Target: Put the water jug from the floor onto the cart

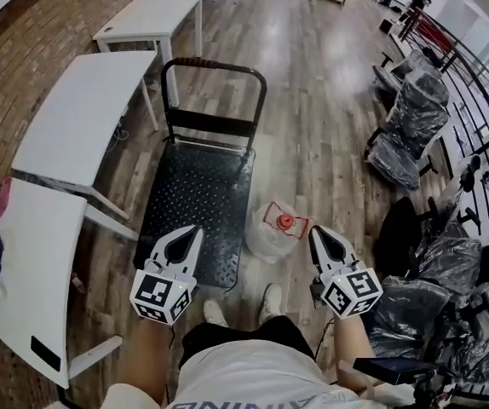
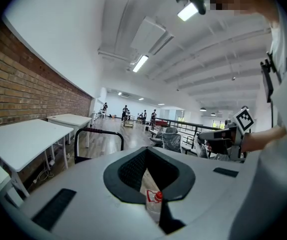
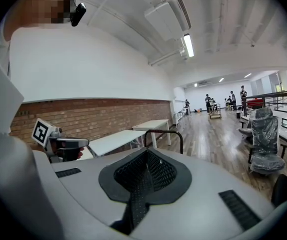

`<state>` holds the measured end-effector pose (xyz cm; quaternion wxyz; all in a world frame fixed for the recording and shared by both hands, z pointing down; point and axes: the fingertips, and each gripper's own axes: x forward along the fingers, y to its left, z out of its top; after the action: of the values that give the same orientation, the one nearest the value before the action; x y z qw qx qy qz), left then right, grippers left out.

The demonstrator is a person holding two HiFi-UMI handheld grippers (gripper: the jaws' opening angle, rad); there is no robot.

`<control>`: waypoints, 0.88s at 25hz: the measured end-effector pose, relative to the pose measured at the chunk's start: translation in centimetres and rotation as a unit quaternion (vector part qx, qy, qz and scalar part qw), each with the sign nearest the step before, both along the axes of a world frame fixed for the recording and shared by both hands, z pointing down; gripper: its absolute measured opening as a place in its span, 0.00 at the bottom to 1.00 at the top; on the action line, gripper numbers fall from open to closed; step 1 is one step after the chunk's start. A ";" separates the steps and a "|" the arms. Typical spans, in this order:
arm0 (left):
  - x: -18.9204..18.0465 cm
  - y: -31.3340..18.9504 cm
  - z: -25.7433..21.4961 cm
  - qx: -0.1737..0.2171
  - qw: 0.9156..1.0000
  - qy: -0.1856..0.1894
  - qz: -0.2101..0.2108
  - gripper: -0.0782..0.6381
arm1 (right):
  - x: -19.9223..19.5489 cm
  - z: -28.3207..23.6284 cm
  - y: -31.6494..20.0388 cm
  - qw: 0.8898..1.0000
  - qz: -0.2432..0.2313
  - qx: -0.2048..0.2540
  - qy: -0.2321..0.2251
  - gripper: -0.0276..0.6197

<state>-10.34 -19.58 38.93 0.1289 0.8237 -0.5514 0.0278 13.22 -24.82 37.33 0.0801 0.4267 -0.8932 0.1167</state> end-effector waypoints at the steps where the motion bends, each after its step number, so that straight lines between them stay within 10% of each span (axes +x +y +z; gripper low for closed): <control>1: 0.1 -0.4 0.1 -0.002 1.000 -0.002 -0.005 0.11 | 0.1 0.2 -0.9 1.000 -0.004 -0.001 -0.001 0.05; 22: 7.2 -8.8 8.2 -0.094 0.991 -0.025 -0.093 0.11 | 4.6 18.2 -16.9 0.984 -0.123 -0.114 0.057 0.21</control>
<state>-3.13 -28.39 47.11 0.1936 0.7525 -0.6233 0.0880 17.86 -41.68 55.53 0.1924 0.3073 -0.9139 0.1824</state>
